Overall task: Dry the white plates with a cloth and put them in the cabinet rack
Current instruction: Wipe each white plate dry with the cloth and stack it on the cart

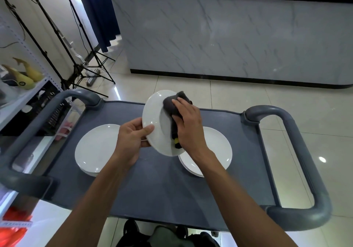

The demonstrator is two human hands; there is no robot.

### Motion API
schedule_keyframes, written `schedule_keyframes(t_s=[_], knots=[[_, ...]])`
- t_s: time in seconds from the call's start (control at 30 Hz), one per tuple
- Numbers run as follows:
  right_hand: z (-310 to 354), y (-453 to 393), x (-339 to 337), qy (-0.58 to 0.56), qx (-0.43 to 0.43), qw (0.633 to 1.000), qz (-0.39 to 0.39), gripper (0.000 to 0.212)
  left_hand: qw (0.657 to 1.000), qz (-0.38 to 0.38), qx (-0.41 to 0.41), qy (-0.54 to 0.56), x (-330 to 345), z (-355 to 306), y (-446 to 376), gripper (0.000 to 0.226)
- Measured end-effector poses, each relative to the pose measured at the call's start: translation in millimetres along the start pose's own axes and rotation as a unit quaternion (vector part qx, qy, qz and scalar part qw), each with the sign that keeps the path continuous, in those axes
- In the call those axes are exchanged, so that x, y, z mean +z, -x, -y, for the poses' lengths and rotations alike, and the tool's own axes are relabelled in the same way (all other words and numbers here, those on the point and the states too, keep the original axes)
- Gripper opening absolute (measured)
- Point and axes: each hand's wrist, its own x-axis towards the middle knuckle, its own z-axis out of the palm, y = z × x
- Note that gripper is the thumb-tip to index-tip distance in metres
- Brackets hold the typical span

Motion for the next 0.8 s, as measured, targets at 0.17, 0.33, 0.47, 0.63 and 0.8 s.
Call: schedule_keyframes(t_s=[0.17,0.33,0.47,0.63,0.8], knots=[[18.5,12.6,6.1,0.01,-0.081,0.997,0.013,0.044,0.999,0.021,0.017,-0.041,0.2,-3.0,2.2,0.023],[24.6,12.7,9.6,0.049,-0.12,0.991,0.027,0.047,0.997,0.045,0.031,-0.063,3.1,-2.8,7.9,0.022],[20.2,7.0,8.3,0.033,-0.078,0.996,0.021,0.045,0.995,0.043,0.033,-0.081,3.8,-0.2,8.9,0.023],[4.7,1.4,4.3,-0.01,-0.009,1.0,0.003,0.044,0.996,0.033,0.026,-0.074,3.6,7.2,12.1,0.023],[-20.2,-0.2,-6.3,-0.054,0.061,0.996,-0.022,0.044,0.998,0.028,0.017,-0.051,3.0,10.7,13.9,0.021]])
